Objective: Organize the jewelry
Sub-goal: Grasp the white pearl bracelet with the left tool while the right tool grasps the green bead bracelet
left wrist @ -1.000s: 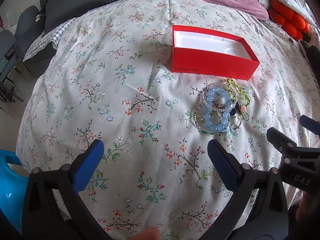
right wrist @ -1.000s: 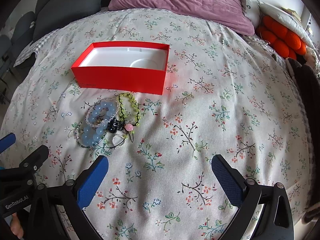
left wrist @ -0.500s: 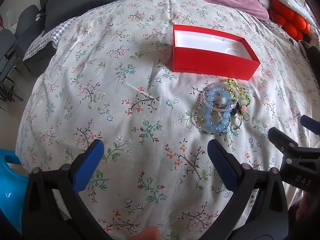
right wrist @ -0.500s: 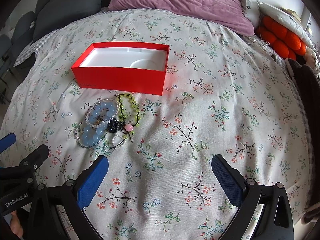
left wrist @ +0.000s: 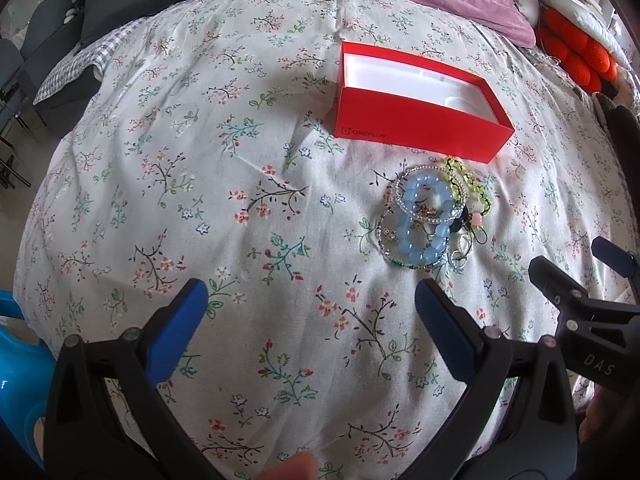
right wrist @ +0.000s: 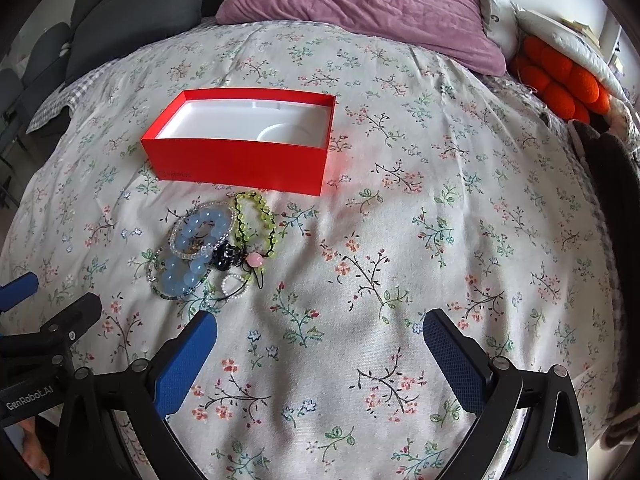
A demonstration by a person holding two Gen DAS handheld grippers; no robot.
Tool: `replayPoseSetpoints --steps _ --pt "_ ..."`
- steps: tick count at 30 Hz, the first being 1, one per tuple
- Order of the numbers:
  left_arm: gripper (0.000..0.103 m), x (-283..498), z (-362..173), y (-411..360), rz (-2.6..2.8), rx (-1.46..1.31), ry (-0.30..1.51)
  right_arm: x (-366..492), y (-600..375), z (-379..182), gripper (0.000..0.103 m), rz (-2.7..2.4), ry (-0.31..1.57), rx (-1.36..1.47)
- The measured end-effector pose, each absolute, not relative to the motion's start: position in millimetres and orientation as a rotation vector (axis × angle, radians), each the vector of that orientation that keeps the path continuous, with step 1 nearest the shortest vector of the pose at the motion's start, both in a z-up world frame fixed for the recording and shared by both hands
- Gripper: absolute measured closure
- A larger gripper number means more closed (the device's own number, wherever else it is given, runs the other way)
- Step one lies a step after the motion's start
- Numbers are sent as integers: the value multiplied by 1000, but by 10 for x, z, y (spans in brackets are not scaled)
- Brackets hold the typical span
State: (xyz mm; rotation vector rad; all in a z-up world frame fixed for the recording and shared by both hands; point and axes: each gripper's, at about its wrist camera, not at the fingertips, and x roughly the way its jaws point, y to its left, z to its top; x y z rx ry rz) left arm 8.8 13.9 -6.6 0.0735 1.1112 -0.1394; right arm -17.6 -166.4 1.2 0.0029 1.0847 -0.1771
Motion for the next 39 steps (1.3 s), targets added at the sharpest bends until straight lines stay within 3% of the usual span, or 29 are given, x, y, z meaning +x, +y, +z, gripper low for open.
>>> replayPoseSetpoints --steps 15,17,23,25,32,35,38,39 --pt "0 282 -170 128 -327 -15 1191 16 -1926 12 0 -93 1153 129" --pt "5 361 -178 145 -351 -73 1194 77 -1974 -6 0 -78 1171 159" --pt "32 625 -284 162 -399 -240 1244 245 -2102 -93 1 -43 1211 226" --pt "42 697 -323 120 -407 -278 1259 300 -2137 -120 4 -42 1217 239" --pt "58 834 -486 -74 -368 -319 1302 450 -2187 -201 28 -8 1235 311" --pt "68 869 -516 -115 -341 -325 1310 491 -2150 -232 32 10 1241 316" --pt "81 891 -514 -158 -325 -313 1306 524 -2126 -244 33 23 1244 318" --pt "92 897 -507 -173 -328 -310 1302 535 -2126 -245 33 25 1243 315"
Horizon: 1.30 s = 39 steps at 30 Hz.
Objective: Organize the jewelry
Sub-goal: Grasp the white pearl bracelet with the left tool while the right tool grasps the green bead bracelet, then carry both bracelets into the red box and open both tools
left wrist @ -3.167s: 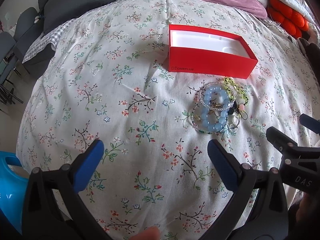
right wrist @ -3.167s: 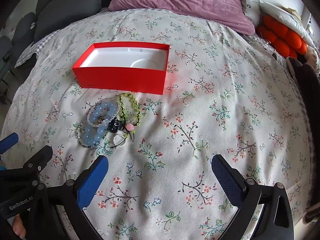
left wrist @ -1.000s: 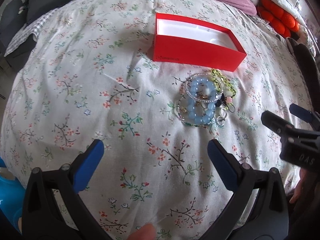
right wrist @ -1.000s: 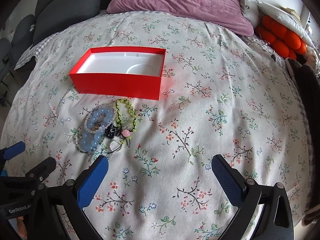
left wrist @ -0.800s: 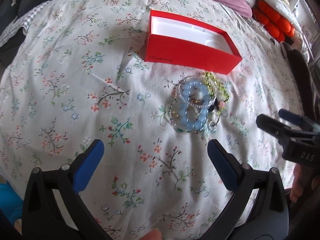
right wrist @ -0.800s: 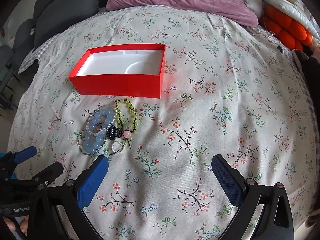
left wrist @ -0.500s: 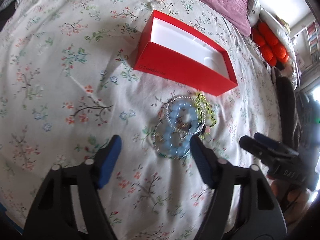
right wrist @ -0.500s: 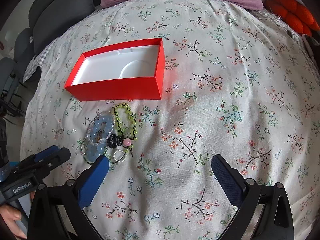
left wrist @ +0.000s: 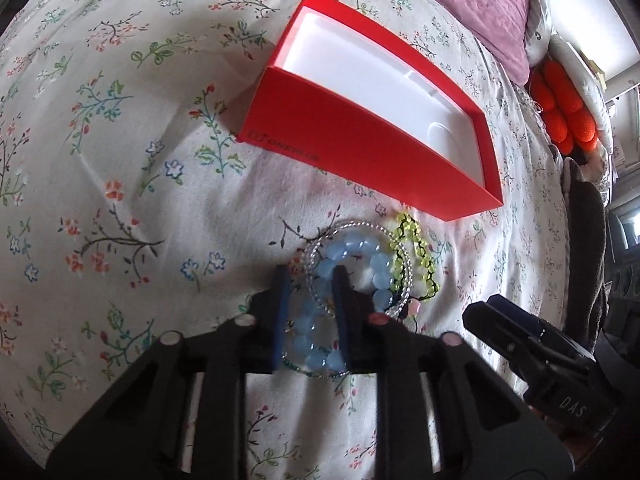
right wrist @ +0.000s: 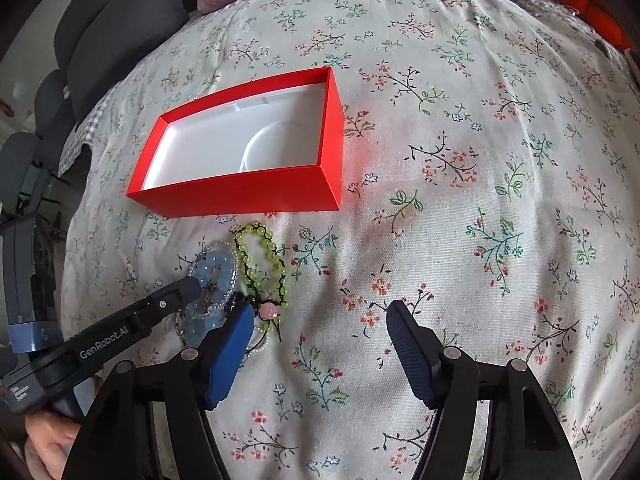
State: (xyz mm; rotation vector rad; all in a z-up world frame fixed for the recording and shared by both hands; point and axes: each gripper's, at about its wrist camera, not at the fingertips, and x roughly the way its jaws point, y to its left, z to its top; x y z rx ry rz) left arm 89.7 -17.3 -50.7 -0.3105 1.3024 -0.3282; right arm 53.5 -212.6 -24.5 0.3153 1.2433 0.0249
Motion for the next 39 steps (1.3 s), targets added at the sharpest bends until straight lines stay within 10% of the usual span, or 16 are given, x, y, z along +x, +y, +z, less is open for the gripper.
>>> replayPoseSetpoints --steps 17,24,39 --pt "99 850 -167 142 -295 -189 1208 674 -2030 -383 62 80 1243 347" --pt "99 899 -262 87 -269 -47 1256 789 -1966 -586 91 49 1262 352" --pt "99 942 250 51 -364 -142 1123 606 -1788 74 97 122 1076 333"
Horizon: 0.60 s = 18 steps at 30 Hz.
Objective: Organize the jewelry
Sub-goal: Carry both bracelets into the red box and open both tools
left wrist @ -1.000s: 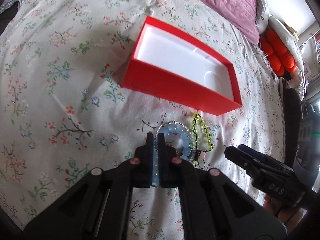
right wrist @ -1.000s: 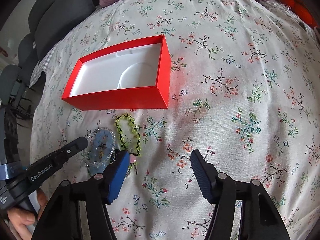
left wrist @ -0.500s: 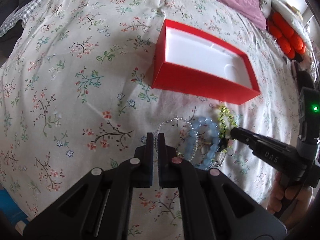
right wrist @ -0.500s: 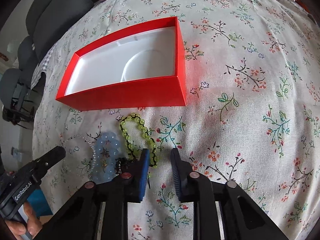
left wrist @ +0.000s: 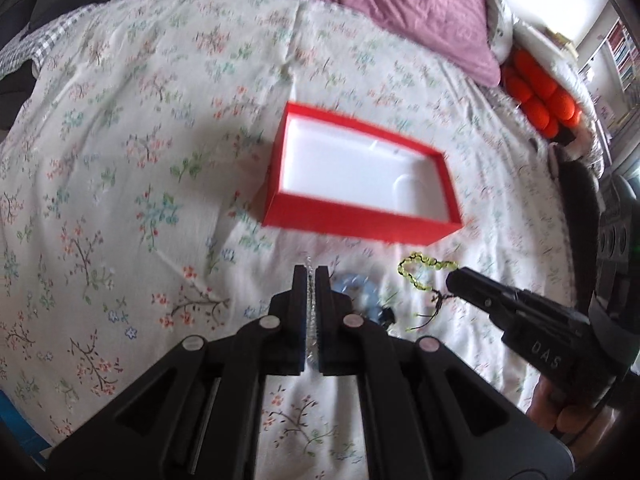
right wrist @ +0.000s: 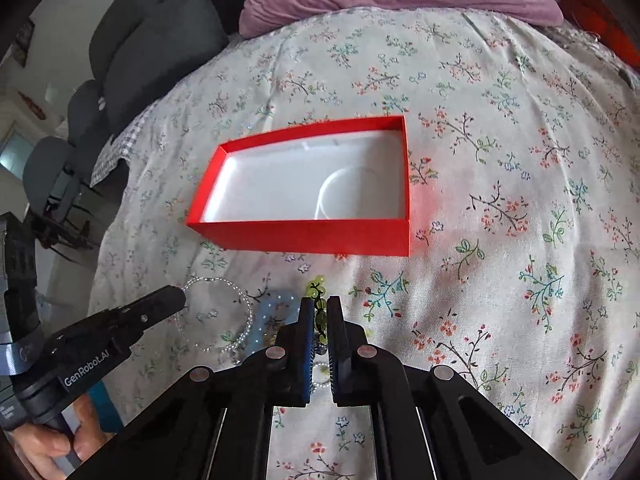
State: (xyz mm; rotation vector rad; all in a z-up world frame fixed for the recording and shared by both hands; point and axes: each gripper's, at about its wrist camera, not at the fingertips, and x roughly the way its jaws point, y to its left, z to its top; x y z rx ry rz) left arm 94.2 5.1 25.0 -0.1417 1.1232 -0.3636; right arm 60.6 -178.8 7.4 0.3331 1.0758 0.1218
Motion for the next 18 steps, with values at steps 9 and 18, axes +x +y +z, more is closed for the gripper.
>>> replayPoseSetpoints --steps 9,18 --pt "99 1120 597 -3 -402 -246 1021 580 -1892 581 97 113 985 304" --pt "99 1344 625 -321 -491 -287 953 928 -1971 598 97 100 912 341"
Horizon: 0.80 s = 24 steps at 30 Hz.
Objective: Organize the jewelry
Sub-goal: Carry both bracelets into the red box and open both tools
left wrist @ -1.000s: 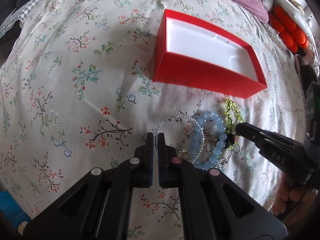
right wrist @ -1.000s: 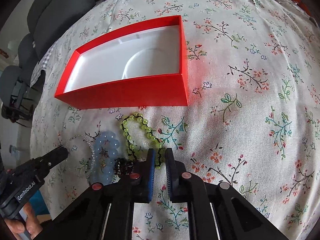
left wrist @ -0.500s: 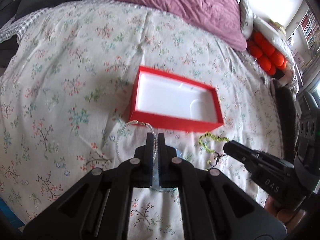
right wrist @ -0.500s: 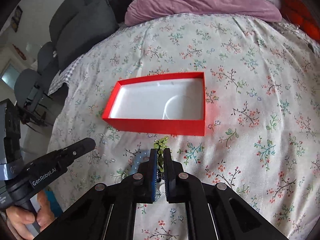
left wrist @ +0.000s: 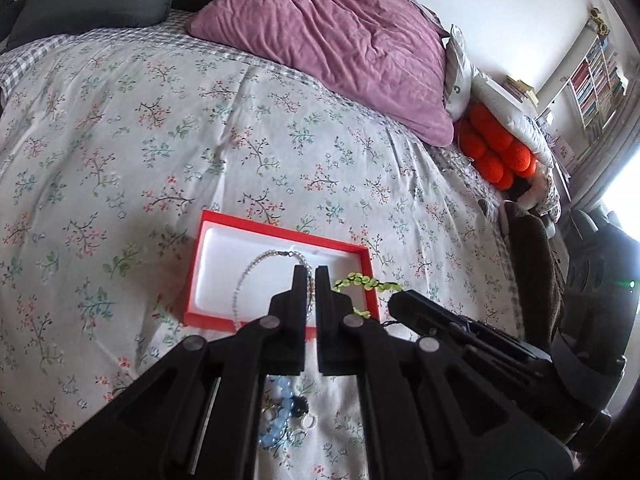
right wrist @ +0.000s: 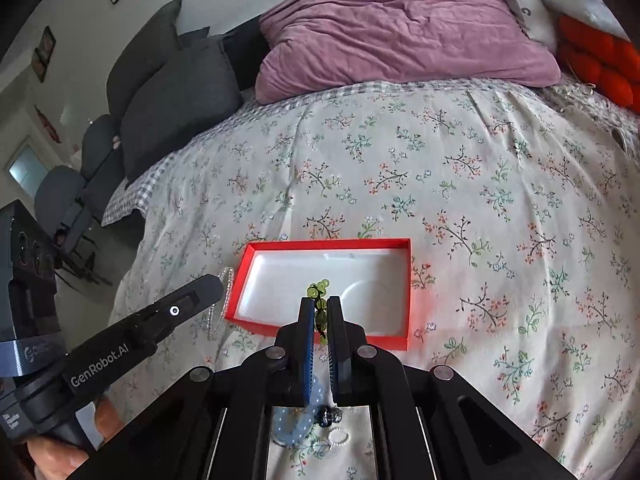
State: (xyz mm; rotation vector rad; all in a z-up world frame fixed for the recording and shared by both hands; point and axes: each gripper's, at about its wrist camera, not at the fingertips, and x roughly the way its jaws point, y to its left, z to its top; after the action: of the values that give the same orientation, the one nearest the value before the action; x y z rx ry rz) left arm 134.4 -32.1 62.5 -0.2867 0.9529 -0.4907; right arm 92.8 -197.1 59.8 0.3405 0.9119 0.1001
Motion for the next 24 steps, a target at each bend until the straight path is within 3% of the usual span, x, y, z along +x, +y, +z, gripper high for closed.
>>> replayPoseSetpoints --steps 12,24 --pt "99 1718 104 -268 -419 -236 1040 1203 -1976 459 97 102 899 304" --pt "99 1756 14 -300 -375 -141 1036 1406 -2079 108 97 82 956 293"
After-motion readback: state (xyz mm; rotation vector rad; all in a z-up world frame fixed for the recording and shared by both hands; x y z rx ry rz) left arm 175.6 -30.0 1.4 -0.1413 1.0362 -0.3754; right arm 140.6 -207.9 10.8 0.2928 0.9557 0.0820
